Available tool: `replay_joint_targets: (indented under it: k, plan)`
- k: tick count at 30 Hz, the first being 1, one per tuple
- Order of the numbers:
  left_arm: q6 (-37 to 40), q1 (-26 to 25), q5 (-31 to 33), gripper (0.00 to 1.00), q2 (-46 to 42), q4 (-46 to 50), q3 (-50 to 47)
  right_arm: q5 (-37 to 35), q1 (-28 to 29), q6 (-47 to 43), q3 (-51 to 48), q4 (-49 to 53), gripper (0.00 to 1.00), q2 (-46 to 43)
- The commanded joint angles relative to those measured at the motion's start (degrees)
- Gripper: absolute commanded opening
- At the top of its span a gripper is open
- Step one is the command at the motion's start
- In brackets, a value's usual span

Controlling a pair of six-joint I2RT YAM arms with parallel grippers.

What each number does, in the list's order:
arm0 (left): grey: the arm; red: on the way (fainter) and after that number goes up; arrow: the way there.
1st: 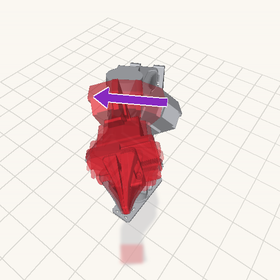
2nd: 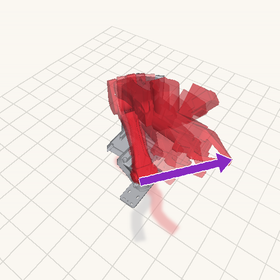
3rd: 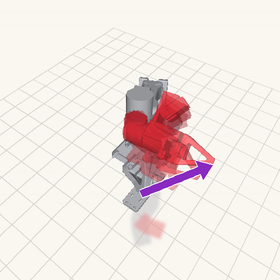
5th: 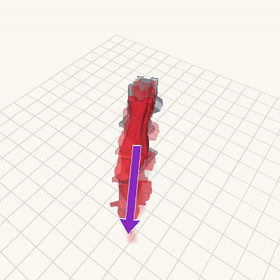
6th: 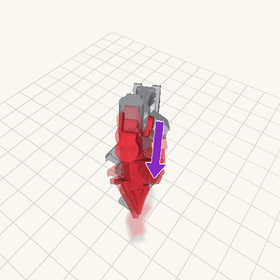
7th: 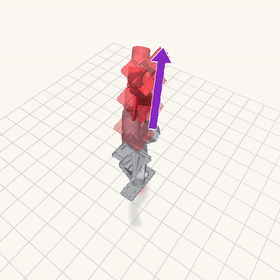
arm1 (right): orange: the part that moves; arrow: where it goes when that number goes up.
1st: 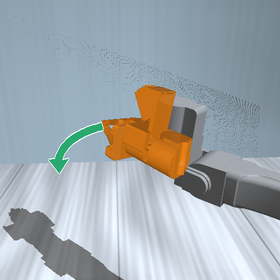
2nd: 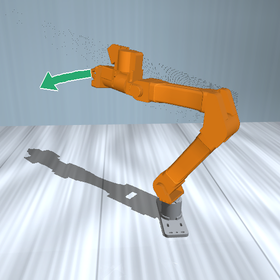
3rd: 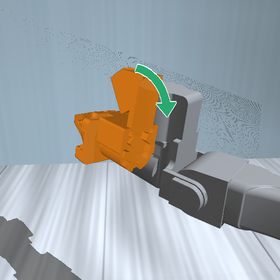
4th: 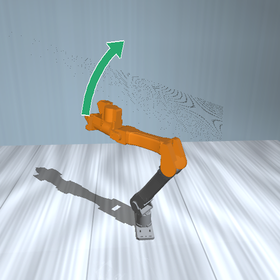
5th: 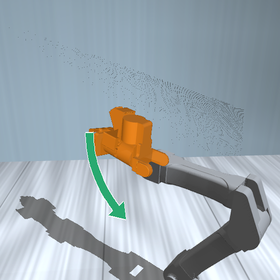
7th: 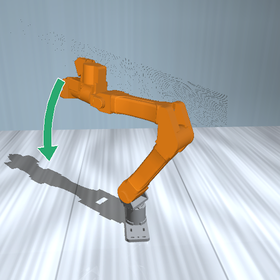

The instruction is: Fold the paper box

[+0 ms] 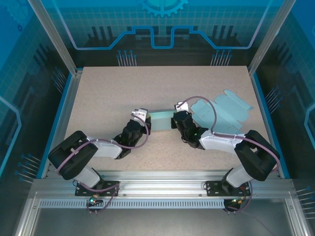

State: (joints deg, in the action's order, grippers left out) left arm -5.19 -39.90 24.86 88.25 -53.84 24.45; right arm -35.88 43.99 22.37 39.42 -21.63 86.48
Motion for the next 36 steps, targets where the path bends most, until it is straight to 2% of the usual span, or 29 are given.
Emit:
replay_joint_targets:
  k: [1, 11, 17, 21, 24, 27, 29, 31, 34, 36]
  plan:
    - [2.89, -3.47, -6.84, 0.0, 0.88, -7.11, -0.97, 5.31, 4.03, -0.99, -2.47, -8.55, 0.0, -0.3]
    - [0.66, -6.05, -6.24, 0.0, 2.45, -8.53, -4.86, 0.45, 6.79, -0.6, -7.81, -11.24, 0.0, -0.69]
    - [-2.41, -6.51, -5.51, 0.11, 1.15, -8.52, -6.96, -0.73, 6.88, 0.13, -9.51, -10.9, 0.0, -1.63]
    - [-3.95, -6.58, -5.67, 0.28, -3.42, -4.79, -7.33, -1.7, 6.9, 0.21, -8.65, -8.32, 0.0, -2.21]
    - [-5.88, -6.54, -6.24, 0.48, -8.83, -0.17, -7.06, -1.83, 6.93, -0.05, -7.87, -6.94, 0.0, -2.33]
    - [-8.97, -6.58, -6.32, 0.72, -14.89, 5.04, -7.2, -2.73, 6.9, 0.3, -7.67, -6.19, 0.0, -1.94]
    - [-11.66, -6.57, -5.74, 0.83, -18.96, 8.91, -7.16, -2.96, 6.9, 0.65, -7.69, -6.18, 0.0, -1.5]
    - [-14.38, -6.53, -4.67, 0.88, -23.11, 14.7, -6.2, -2.94, 6.86, 0.98, -7.85, -6.24, 0.0, -1.1]
    - [-19.2, -6.42, -1.21, 0.99, -28.26, 28.71, -1.42, -2.97, 7.08, 1.23, -8.1, -6.58, 0.0, -0.96]
    - [-21.86, -6.27, 0.26, 0.99, -30.06, 36.57, 1.88, -3.06, 7.16, 1.2, -8.3, -6.72, 0.0, -1.09]
